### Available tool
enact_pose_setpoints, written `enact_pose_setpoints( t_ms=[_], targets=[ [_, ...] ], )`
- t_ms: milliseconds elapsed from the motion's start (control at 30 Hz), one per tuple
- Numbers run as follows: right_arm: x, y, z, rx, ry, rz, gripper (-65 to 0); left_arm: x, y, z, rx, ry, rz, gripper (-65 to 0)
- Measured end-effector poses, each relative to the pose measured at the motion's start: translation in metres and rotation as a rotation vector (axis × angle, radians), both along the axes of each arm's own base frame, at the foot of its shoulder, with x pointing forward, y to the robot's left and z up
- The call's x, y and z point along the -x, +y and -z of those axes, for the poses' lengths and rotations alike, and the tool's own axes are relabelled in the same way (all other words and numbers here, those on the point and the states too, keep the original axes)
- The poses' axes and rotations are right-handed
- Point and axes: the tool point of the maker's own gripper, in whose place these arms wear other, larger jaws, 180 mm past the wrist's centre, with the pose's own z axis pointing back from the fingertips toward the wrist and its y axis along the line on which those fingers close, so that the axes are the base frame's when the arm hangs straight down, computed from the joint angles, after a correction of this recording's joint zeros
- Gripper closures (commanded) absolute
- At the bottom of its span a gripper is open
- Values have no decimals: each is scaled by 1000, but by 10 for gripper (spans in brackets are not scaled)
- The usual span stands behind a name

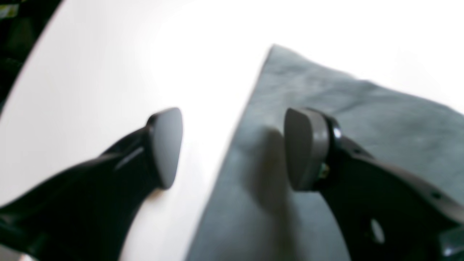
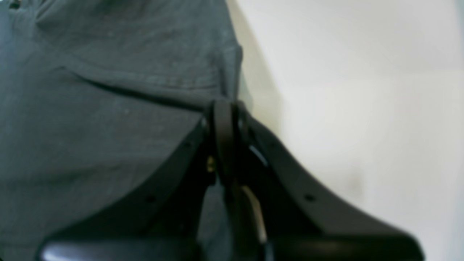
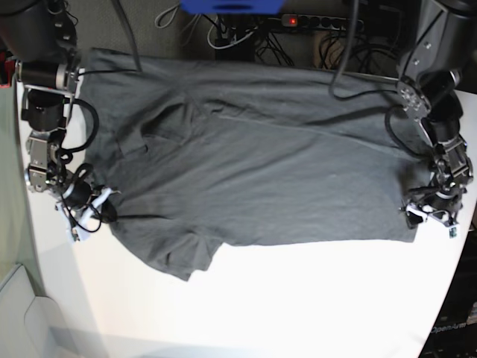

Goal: Layout the t-shirt on the table in an organized manner, then fold the t-shirt properly
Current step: 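Grasp the hem-end corners of the shirt with both grippers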

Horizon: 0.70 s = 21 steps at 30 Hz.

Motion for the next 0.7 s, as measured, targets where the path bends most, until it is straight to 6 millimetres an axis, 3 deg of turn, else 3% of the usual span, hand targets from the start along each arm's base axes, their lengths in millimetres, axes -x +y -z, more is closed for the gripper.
enact_pose_setpoints(
  t_ms=[300, 700],
  targets=[
    [5, 1, 3, -23, -29, 13, 0, -12, -16, 3, 58, -5, 10, -429],
    [5, 0, 2, -22, -32, 14, 0, -6, -19, 16, 92, -1, 0, -427]
  ],
)
